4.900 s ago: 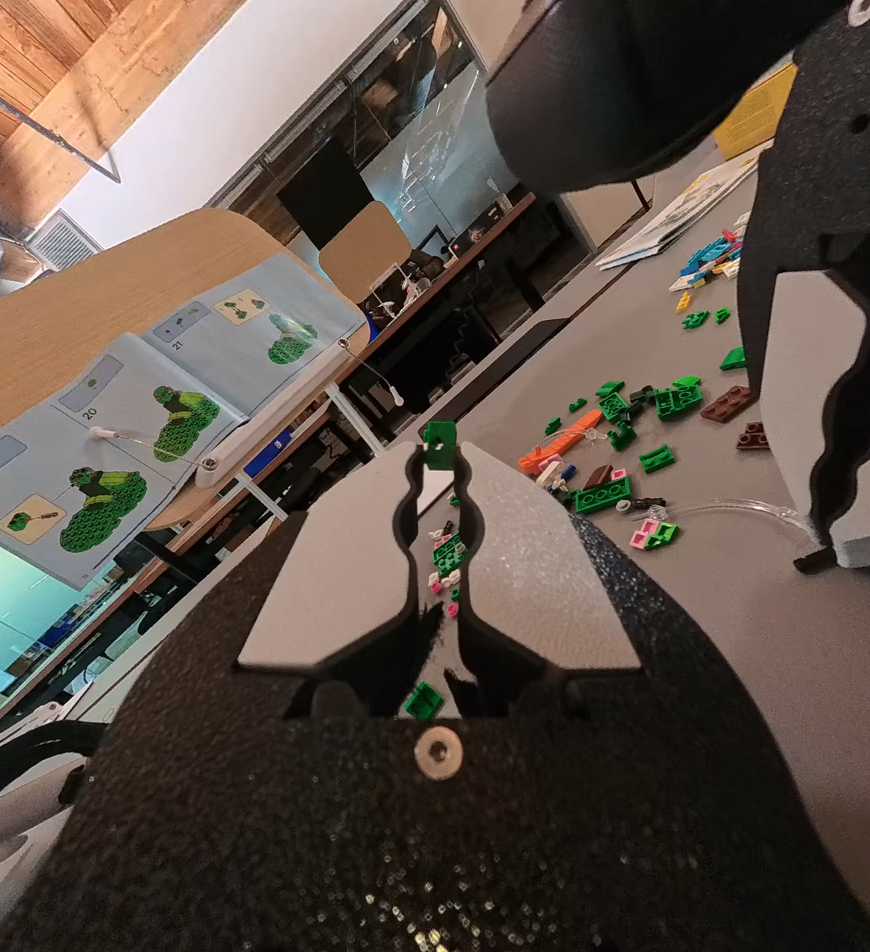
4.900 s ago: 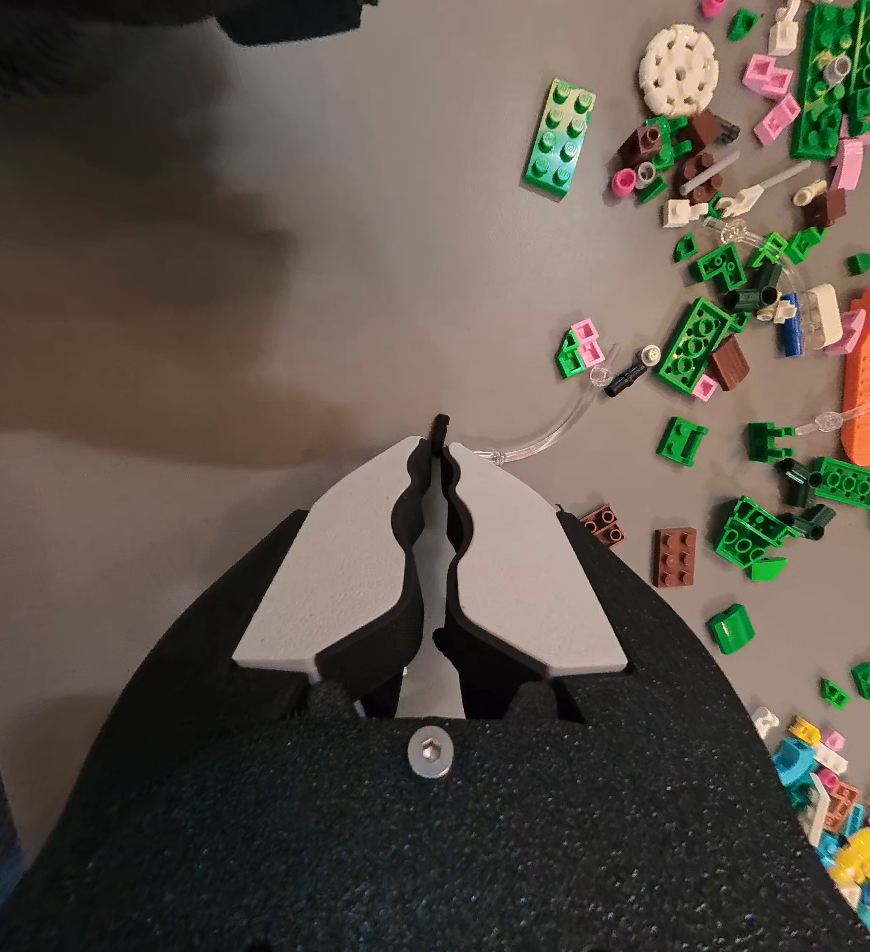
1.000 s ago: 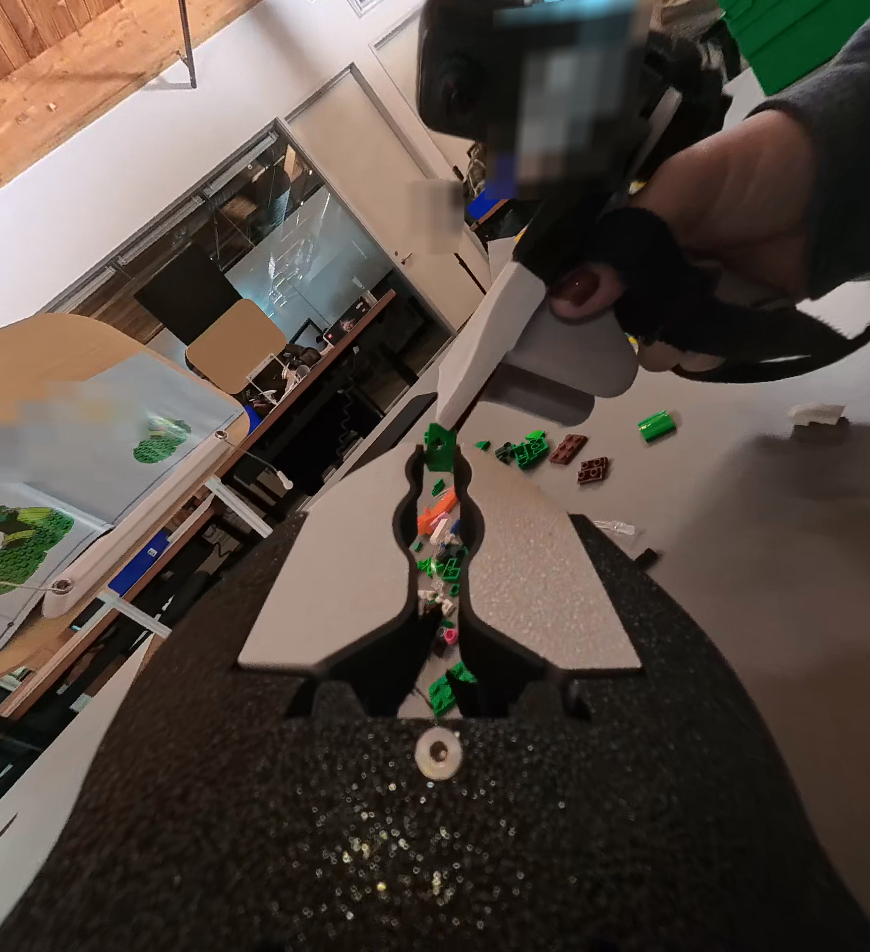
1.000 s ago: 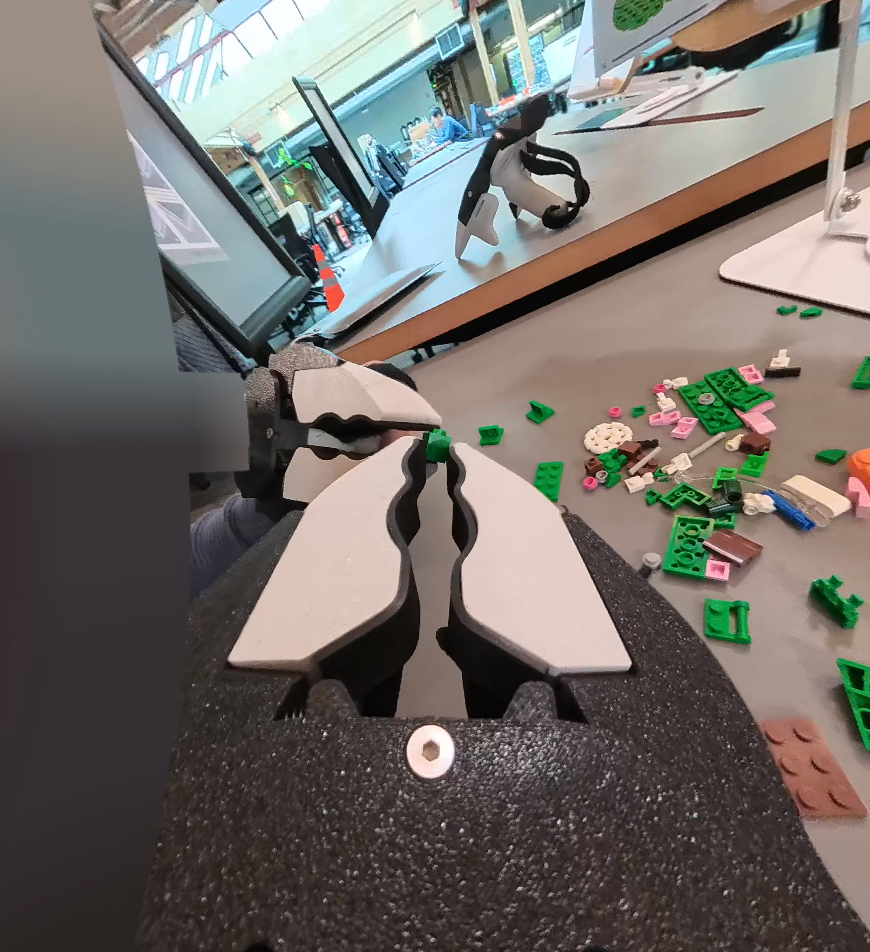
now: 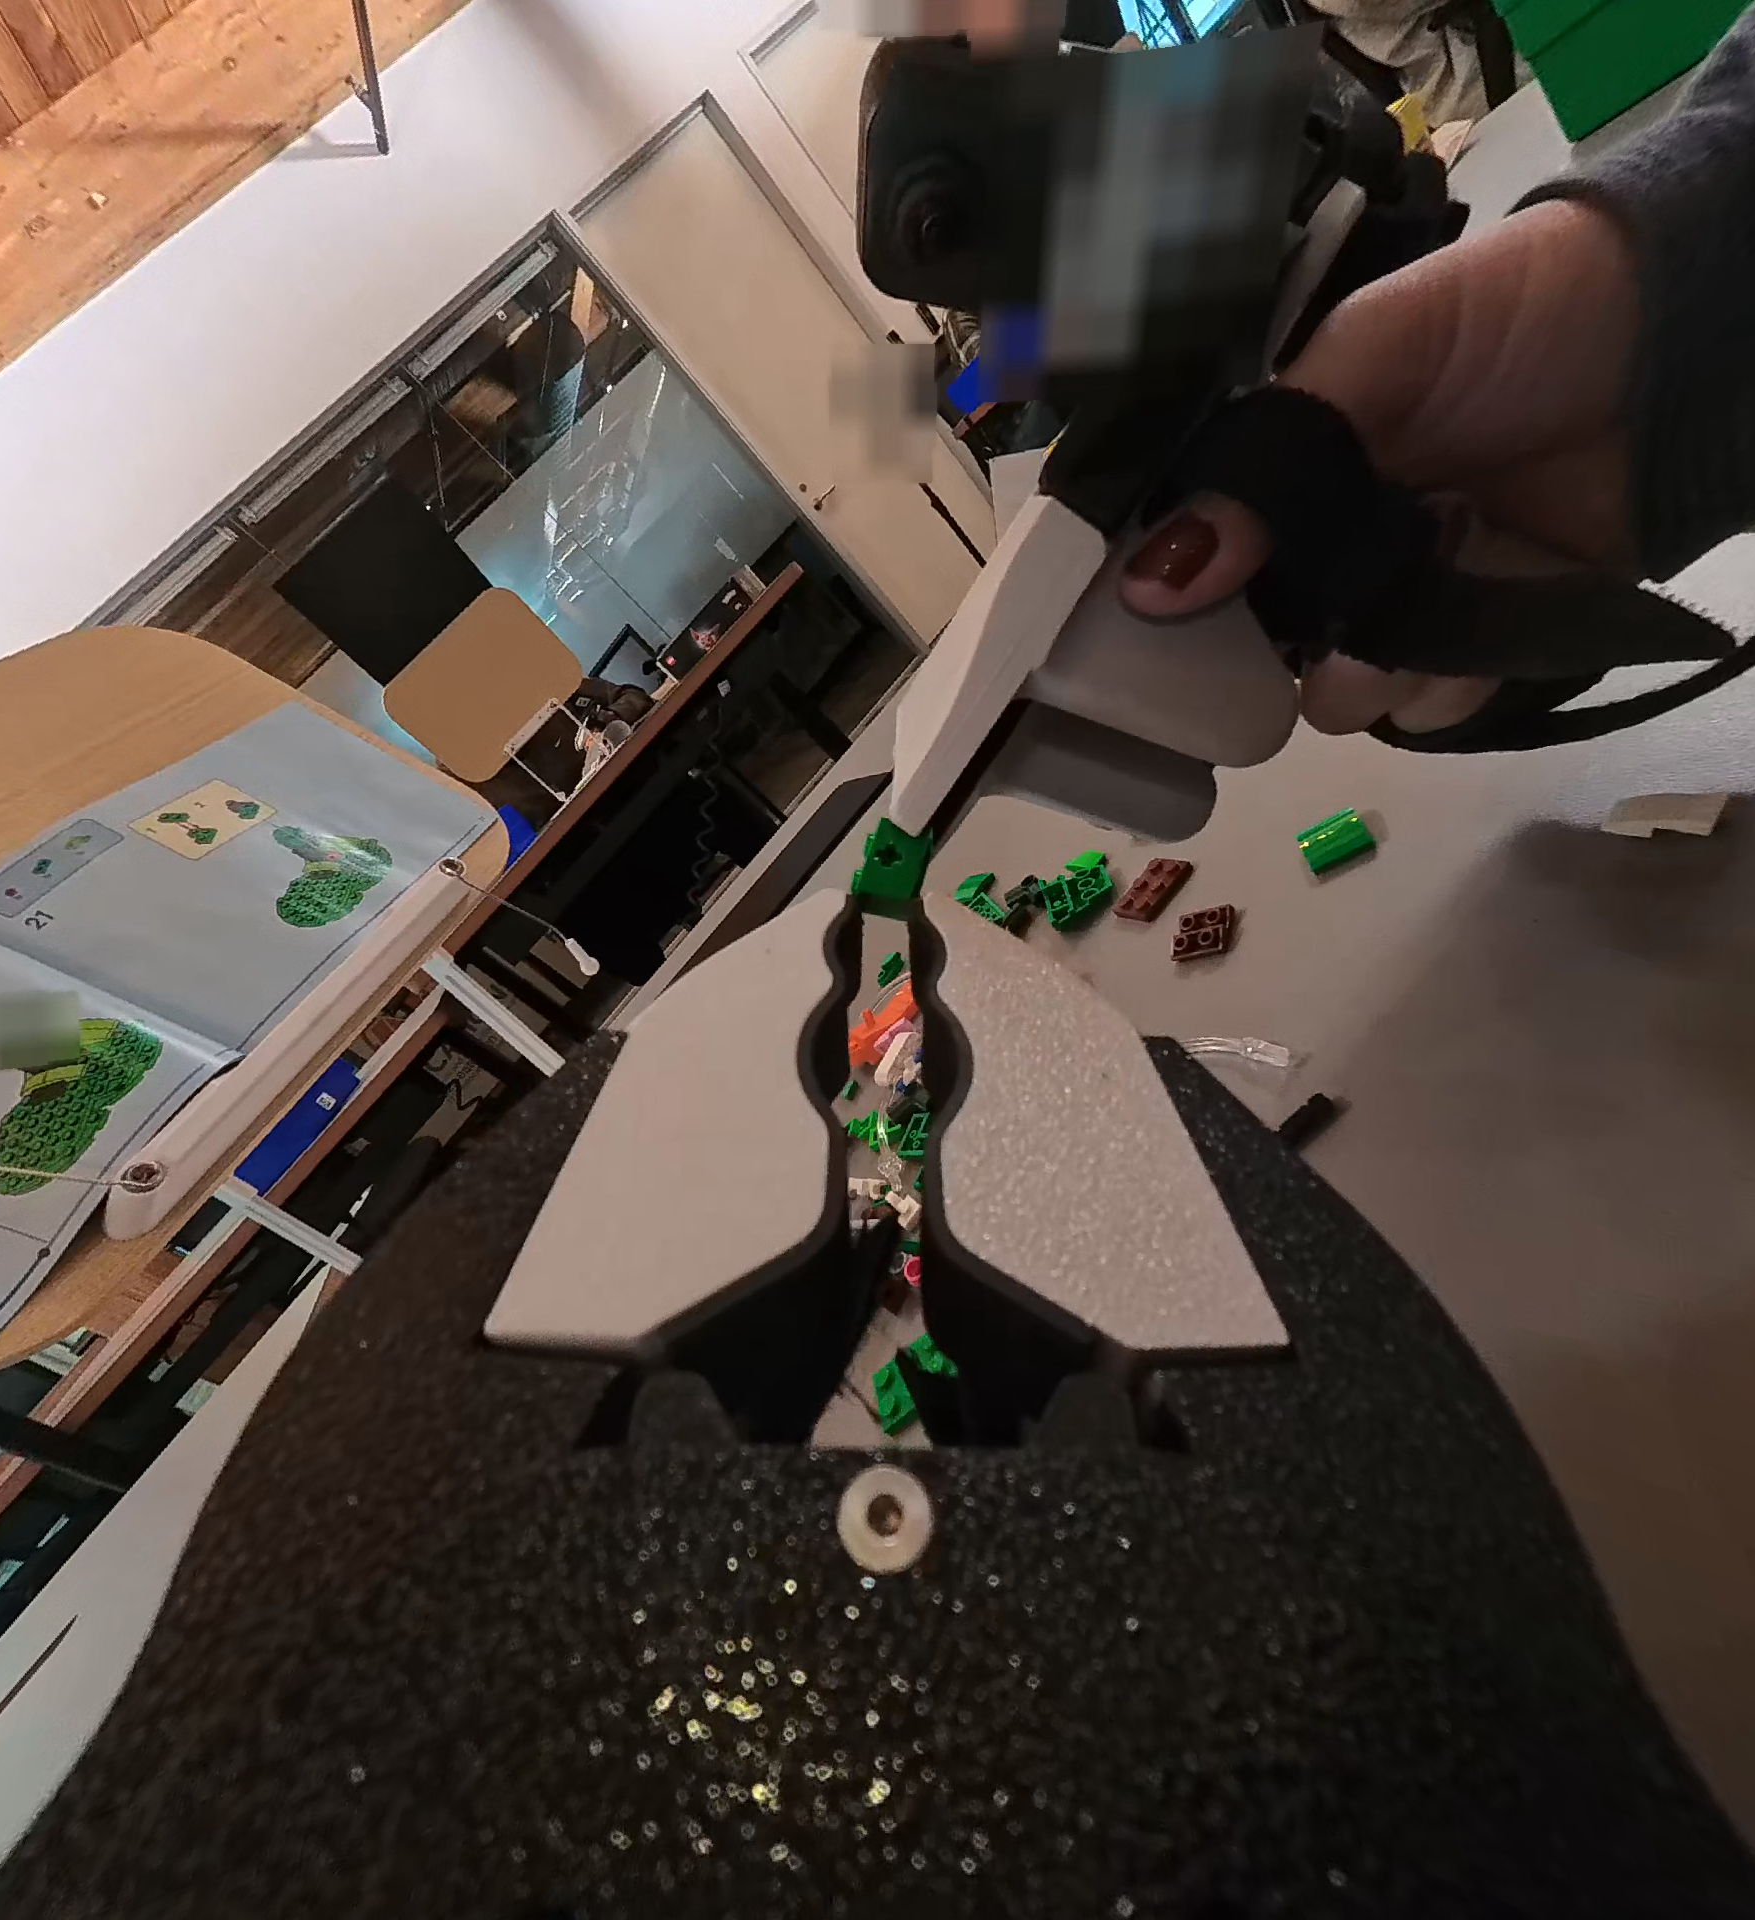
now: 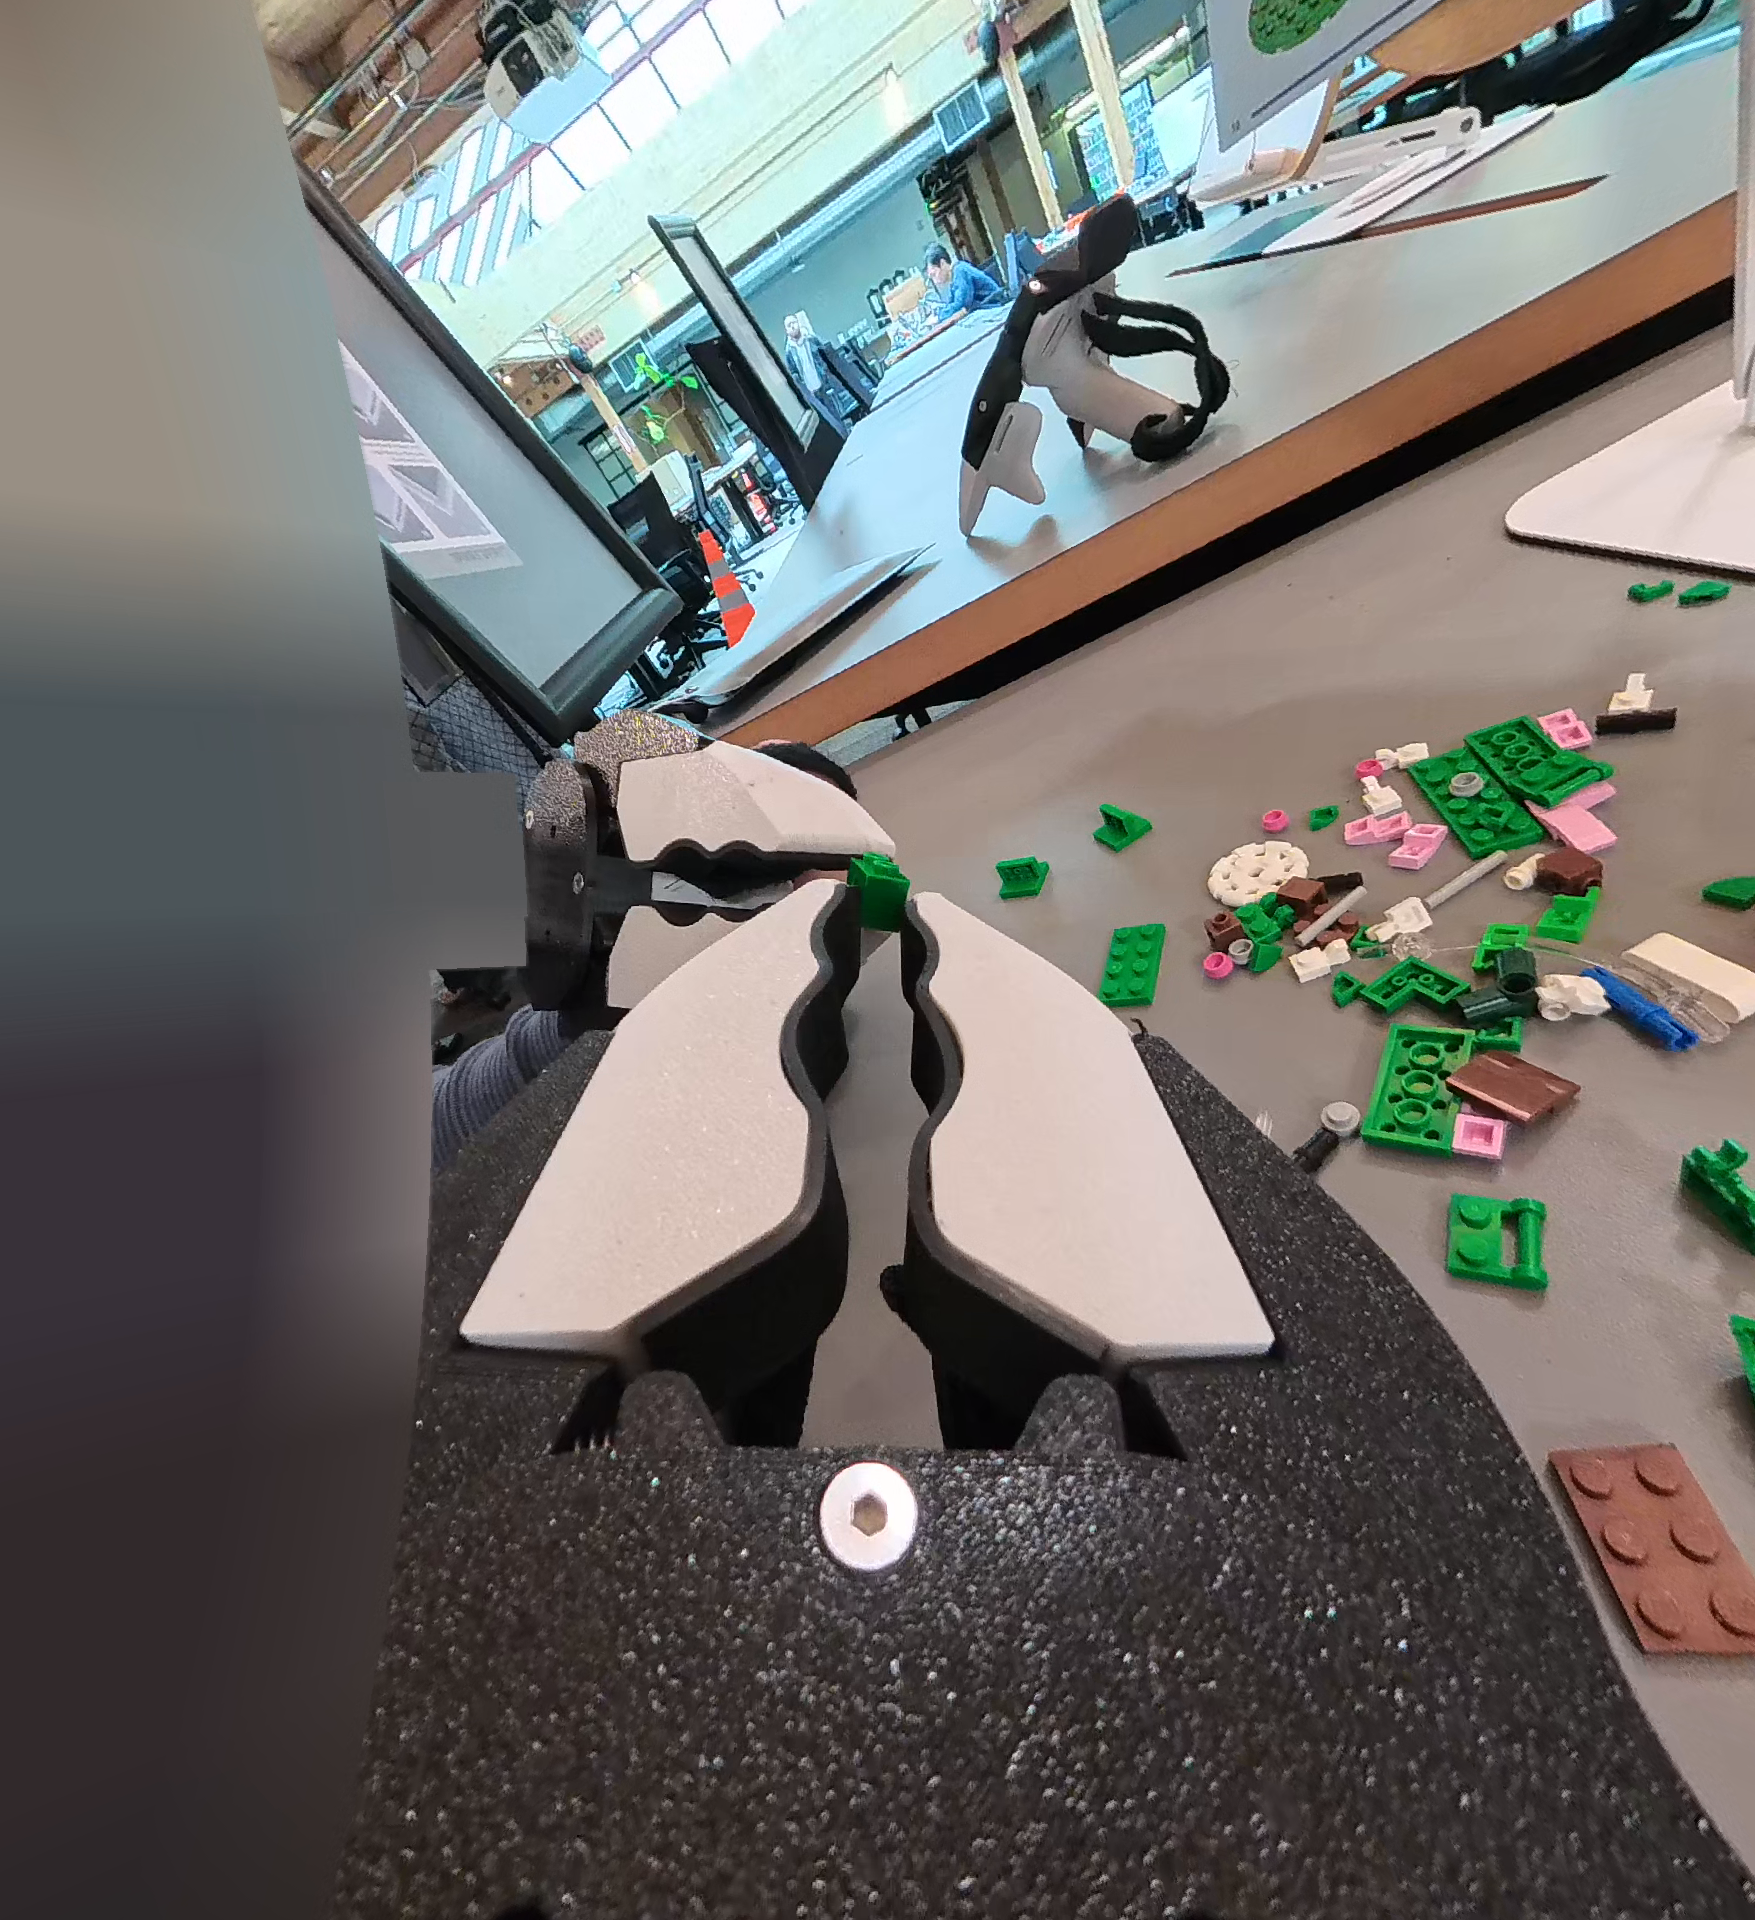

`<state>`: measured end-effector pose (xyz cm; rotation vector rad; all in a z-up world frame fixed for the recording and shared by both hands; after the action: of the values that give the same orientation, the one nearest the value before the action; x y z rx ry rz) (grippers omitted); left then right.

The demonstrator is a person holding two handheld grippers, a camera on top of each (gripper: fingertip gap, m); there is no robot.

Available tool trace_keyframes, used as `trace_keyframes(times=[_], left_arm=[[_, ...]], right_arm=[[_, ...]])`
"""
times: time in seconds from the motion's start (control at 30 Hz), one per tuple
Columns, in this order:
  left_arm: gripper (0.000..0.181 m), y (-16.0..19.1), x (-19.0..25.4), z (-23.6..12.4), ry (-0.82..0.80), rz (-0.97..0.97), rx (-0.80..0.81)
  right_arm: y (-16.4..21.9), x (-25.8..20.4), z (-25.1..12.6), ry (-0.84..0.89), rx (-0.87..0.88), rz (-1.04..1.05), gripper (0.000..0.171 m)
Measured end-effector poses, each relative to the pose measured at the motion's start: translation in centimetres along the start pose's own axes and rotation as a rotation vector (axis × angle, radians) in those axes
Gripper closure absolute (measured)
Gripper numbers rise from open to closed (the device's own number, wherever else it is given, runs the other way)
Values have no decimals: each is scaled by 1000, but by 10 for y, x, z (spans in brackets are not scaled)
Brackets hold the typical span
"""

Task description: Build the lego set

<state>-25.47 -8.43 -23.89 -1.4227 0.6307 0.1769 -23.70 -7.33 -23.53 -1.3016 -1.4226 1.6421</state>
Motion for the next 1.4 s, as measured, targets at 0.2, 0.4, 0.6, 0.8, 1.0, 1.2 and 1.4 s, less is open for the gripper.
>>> trace_keyframes(times=[0.2,0.4,0.6,0.8,1.0,1.2,1.4], left_arm=[[173,-2,0,-1,6,-18,18],[173,-4,-1,-2,13,-31,29],[173,-3,-1,-1,10,-34,22],[173,-2,-2,0,7,-43,26],[165,1,-5,4,-46,-30,7],[161,4,-6,5,-43,-41,-6],[170,-1,-1,4,-17,-51,26]], right_arm=[[-2,-1,0,-12,17,8,164],[-3,-2,0,-20,25,14,164],[-3,-1,0,-10,20,9,164],[-3,0,0,1,20,6,164],[1,8,0,83,-17,-45,164],[2,6,1,64,-24,-40,165],[-2,-1,0,-17,25,28,164]])
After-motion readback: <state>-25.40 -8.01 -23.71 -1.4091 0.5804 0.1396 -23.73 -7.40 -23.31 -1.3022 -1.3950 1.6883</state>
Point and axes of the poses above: each gripper's, where its closed fingertips meet, z out along the fingers, y out of its underside, x = y × z across the jaws, the point moved 1 cm from there along -z, back along the fingers, and after that the axes turned 12 degrees about -z, right-handed, at the moved point
